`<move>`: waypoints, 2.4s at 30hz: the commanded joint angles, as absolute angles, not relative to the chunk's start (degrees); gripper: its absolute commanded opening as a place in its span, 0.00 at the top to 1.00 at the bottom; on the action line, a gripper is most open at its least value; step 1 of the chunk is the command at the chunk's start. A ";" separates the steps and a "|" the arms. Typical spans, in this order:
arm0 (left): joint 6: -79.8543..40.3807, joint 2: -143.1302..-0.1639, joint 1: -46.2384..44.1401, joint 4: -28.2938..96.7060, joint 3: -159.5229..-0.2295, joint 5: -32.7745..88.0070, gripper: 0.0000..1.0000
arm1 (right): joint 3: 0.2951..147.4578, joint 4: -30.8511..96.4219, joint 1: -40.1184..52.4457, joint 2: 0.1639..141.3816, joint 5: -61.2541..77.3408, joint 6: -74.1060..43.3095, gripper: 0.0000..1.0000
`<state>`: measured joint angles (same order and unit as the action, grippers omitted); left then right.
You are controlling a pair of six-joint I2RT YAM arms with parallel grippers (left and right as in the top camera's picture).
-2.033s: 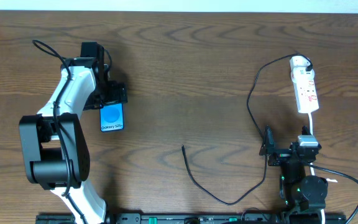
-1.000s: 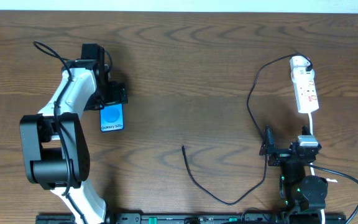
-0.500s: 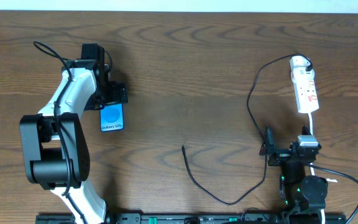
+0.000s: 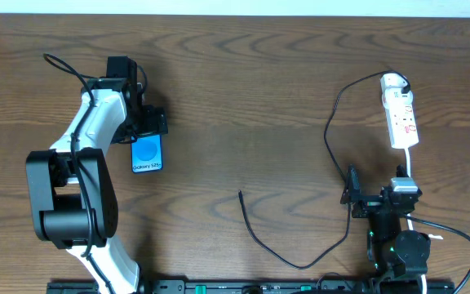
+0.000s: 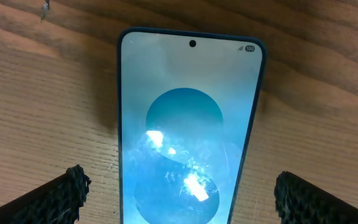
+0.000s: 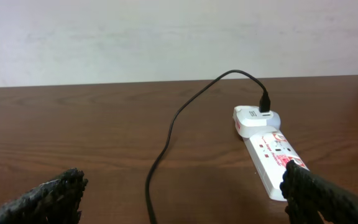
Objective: Plug charger to phone and switch on socket
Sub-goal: 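Lower the open left gripper down around the phone, then close the left gripper on the phone's sides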
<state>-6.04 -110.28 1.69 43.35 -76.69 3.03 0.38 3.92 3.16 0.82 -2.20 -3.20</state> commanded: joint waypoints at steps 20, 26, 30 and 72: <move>-6.52 -111.39 1.52 39.48 -72.42 2.28 0.02 | 0.32 4.12 3.42 0.34 -2.63 -2.70 0.01; -6.26 -111.46 1.52 39.46 -72.42 2.26 0.02 | 0.32 4.12 3.42 0.34 -2.63 -2.70 0.01; -6.26 -111.68 1.52 39.29 -72.42 2.28 0.02 | 0.32 4.12 3.42 0.34 -2.63 -2.70 0.01; -6.11 -113.91 1.52 38.26 -72.42 2.28 0.02 | 0.32 4.12 3.42 0.34 -2.63 -2.70 0.01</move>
